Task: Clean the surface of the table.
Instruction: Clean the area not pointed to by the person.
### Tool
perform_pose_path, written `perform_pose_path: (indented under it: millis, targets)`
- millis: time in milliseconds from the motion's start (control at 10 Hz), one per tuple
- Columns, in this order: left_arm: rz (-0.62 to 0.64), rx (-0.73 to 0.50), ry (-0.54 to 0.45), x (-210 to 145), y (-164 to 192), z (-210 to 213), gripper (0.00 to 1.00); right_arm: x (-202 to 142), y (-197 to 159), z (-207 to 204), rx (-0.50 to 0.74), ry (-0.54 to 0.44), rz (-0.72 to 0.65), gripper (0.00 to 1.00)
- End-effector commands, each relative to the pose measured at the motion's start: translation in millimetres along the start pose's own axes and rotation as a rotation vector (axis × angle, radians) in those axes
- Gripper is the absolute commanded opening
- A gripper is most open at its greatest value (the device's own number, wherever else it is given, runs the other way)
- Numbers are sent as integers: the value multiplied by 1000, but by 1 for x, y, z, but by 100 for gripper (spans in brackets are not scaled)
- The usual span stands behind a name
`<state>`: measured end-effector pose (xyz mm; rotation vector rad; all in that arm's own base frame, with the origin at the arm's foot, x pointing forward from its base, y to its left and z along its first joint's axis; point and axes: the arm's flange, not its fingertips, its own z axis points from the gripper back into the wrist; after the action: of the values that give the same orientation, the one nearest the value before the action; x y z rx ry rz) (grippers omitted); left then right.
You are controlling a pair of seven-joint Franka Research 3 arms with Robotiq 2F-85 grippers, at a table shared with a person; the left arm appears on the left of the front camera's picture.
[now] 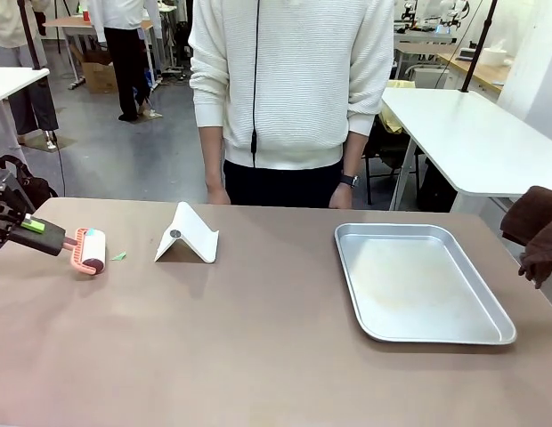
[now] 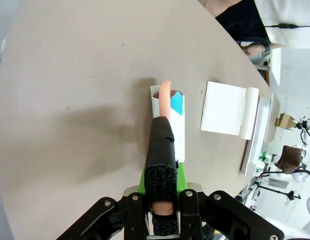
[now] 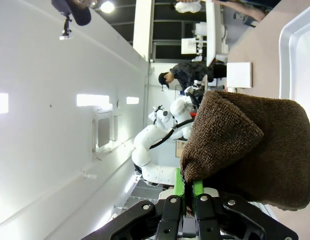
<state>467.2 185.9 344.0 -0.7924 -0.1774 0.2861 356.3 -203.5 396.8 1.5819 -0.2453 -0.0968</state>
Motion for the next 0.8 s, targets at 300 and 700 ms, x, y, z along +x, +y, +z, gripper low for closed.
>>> perform_pose_path:
  millis: [300, 700]
  targets:
    - [-28, 103, 160, -3, -30, -36, 22, -3, 5, -1, 1, -2, -2, 7]
    - [-81, 114, 268, 2, -66, -52, 22, -3, 5, -1, 1, -2, -2, 7]
